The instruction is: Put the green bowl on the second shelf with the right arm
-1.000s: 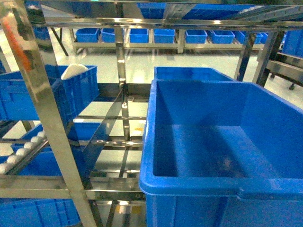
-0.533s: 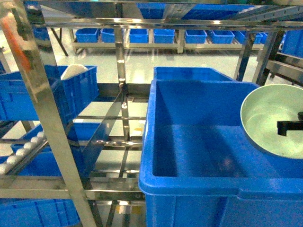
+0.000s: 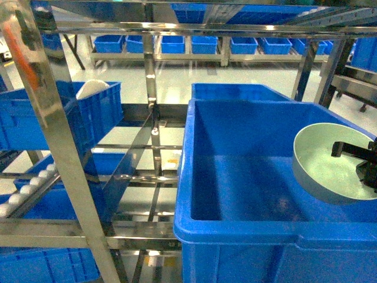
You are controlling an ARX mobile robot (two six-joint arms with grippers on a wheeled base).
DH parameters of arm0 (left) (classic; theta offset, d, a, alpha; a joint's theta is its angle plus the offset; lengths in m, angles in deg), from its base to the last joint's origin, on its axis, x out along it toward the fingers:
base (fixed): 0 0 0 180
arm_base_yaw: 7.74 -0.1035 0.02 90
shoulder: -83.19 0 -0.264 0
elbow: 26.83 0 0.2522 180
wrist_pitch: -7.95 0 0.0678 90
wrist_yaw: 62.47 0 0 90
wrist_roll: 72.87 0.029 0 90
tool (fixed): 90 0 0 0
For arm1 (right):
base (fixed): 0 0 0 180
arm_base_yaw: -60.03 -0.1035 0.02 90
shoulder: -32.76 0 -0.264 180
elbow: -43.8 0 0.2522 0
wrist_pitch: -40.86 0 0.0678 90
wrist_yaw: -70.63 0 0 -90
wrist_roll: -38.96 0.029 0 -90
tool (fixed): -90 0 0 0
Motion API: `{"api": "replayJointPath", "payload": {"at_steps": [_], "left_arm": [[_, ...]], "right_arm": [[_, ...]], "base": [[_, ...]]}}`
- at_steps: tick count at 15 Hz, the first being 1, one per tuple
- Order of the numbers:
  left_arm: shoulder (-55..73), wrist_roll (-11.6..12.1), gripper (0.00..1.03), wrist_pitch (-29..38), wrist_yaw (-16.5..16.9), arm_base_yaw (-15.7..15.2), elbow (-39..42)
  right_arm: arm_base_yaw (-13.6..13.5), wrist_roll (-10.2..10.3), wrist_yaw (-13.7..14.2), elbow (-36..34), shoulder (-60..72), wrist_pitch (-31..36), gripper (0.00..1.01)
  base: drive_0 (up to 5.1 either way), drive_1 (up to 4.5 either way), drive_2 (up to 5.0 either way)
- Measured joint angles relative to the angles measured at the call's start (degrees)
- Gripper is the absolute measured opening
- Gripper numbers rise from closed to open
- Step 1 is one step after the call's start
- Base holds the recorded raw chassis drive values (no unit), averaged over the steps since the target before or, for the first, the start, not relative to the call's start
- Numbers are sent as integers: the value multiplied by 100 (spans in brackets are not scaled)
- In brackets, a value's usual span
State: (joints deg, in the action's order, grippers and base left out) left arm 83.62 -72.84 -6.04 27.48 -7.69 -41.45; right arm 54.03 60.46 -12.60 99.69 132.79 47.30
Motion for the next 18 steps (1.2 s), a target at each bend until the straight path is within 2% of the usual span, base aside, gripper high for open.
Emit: {"api": "replayJointPath", "payload": {"at_steps": [2,7,8,10,11,13,18], "left_arm": [[0,0,98,0,0,0,2],[0,0,98,0,0,0,2],[0,0,98,0,0,0,2],[0,0,98,0,0,0,0],[0,0,98,2,-2,0,2],[0,0,98,-2,0,0,0],[0,0,98,0,-2,0,0]], "right_arm": [[2,15,0,0,0,-2,23],[2,57,0,0,0,0,83],[0,59,0,0,0,0,98],[-11,81,11,-48,-22,98,98],[-94,101,118,-372,-315,302,98],[-269,111,83,-804,-1123,387,98],[-297,118,24,-765,-1088,365,98]], "base": [[0,0,0],[0,0,0],[0,0,0],[0,0,0],[0,0,0],[0,0,0],[0,0,0]]}}
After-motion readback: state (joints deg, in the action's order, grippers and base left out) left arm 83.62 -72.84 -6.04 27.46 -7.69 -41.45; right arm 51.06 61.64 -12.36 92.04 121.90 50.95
